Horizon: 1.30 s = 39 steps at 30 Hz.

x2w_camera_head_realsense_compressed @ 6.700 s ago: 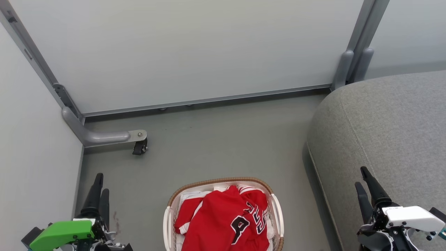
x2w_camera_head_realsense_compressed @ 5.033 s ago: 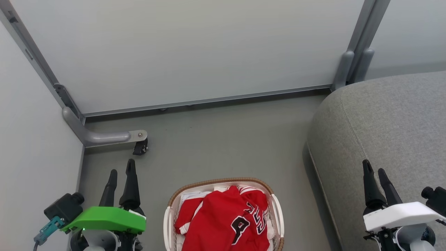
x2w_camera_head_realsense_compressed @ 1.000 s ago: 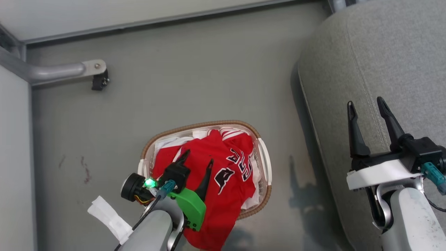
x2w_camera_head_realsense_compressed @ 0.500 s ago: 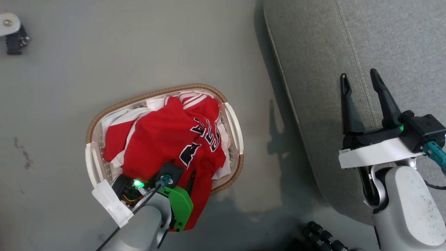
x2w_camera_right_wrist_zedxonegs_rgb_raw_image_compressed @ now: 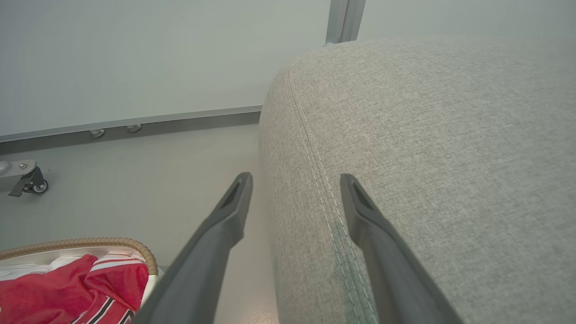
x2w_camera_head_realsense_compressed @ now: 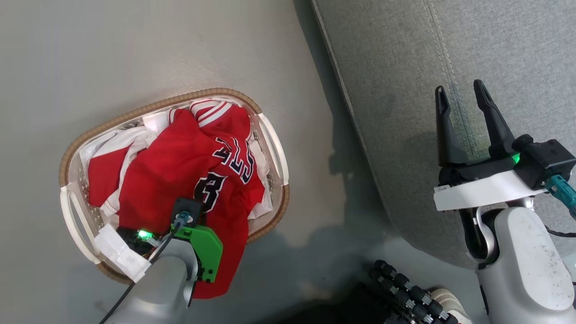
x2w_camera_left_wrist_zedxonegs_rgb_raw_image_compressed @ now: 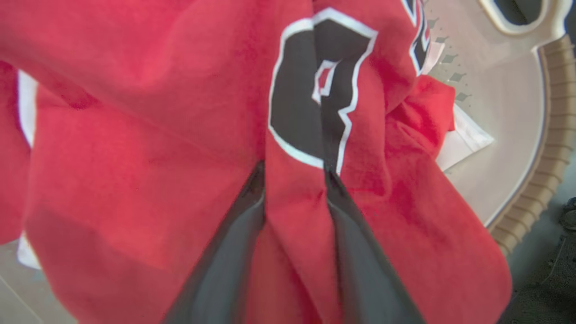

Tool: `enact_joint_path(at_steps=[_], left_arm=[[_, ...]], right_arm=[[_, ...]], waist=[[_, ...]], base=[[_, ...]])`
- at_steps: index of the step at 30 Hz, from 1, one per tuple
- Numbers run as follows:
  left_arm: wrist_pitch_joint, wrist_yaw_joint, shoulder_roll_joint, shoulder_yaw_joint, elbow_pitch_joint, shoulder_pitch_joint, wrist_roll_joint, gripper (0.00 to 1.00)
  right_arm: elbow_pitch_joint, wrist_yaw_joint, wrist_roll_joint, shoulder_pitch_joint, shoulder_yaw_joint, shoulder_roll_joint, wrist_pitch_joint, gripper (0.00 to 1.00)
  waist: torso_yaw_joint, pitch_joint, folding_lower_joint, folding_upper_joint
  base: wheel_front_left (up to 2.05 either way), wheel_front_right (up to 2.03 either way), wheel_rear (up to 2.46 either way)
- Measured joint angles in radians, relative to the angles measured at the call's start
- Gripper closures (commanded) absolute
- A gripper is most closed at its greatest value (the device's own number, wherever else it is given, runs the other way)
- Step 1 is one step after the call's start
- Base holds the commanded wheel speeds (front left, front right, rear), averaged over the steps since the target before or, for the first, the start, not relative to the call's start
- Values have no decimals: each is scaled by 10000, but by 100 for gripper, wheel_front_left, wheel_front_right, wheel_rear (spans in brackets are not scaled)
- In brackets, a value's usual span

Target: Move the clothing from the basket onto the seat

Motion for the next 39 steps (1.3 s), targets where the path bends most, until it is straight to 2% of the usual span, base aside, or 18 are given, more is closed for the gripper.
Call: enact_joint_path(at_steps=[8, 15, 22, 32, 39], left_arm=[[-35, -180, -2, 44, 0, 32, -146, 100], [-63, -387, -13, -6, -596, 421, -134, 100], [-63, -627, 96, 79, -1885, 825, 69, 100], [-61, -897, 669, 188, -4079, 1204, 963, 100], [-61, -1135, 1191, 109, -5336, 893, 1655, 100]], right_arm=[[167, 0, -157, 20, 21, 4, 0, 0], [380, 0, -433, 229, 0, 6, -2, 0], [587, 0, -840, 762, -295, 10, 0, 0], [773, 0, -1315, 1658, -399, 12, -2, 0], [930, 0, -1407, 2308, -251, 10, 0, 0]], waist=[[240, -433, 0, 0], [500, -1060, -1, 0], [820, -2109, -1, 0], [1431, -3963, -1, 0], [1851, -5217, -1, 0]], base=[[0, 0, 0], [0, 0, 0], [0, 0, 0], [0, 0, 0], [0, 0, 0]])
